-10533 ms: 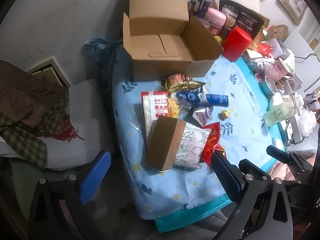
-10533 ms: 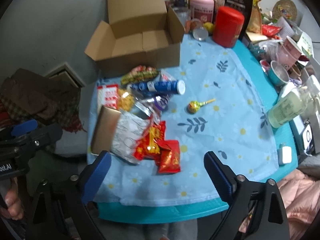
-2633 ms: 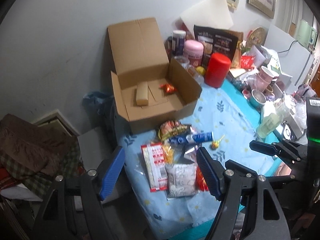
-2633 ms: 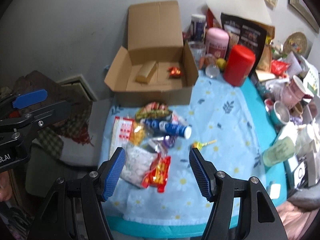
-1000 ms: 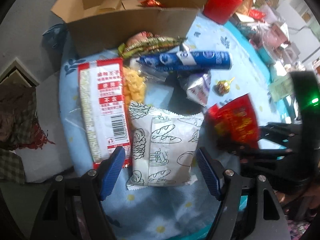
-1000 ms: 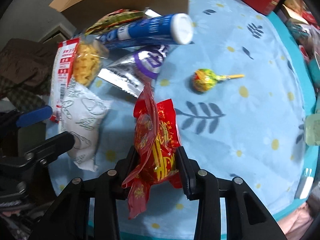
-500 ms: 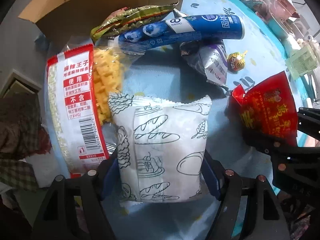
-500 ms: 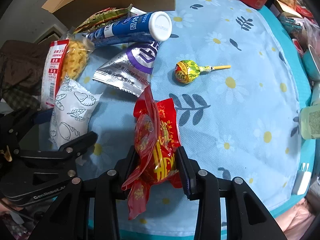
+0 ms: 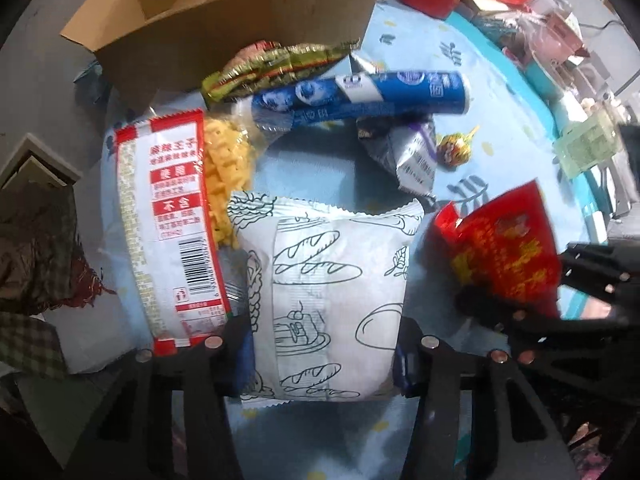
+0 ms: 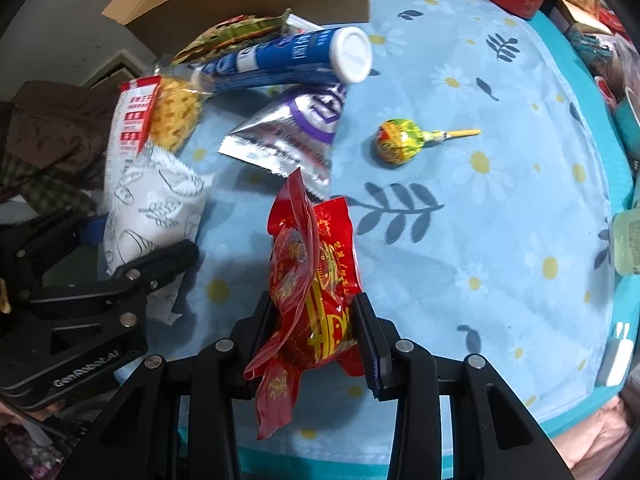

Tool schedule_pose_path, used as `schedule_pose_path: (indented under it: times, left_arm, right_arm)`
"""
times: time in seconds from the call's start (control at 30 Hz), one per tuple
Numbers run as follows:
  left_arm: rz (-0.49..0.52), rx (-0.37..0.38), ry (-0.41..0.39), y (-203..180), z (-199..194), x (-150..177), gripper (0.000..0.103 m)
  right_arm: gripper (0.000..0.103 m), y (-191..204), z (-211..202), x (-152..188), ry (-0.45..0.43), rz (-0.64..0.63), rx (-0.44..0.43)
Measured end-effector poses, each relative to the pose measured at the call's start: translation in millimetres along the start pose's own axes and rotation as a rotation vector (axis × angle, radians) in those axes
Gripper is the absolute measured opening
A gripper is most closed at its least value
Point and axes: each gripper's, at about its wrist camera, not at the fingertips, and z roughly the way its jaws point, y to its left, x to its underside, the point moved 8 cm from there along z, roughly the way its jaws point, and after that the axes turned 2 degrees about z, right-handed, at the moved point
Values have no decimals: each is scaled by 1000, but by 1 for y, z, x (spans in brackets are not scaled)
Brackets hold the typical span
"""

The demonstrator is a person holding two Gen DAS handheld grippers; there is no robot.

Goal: Organize snacks
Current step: 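Carry the white bag and red packet over the cardboard box and release them inside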

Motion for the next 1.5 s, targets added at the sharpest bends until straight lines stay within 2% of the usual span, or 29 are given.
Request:
schedule_pose_path:
  times: [0.3,0.53,0.83,1.17,1.5]
  left_arm:
    - [-10,21,-14,4,-31,9,52]
    - [4,23,-82,2,-67,4,52]
    - [41,-26,-158,7,-99,-10,52]
    - [37,-16,-274,15,-143,-45,52]
    - [18,-27,-418,38,-193,-100,52]
  right_arm:
    - [38,22,-27,3,-14,-9,-49]
    - [38,41,-55,-3,-50,-52,-54]
    - [38,55,-85,-17,-119,-91,-63]
    - [38,68,-127,-50,-206,-97,-85]
    - [38,84,-175,-108,-335,-159,-98]
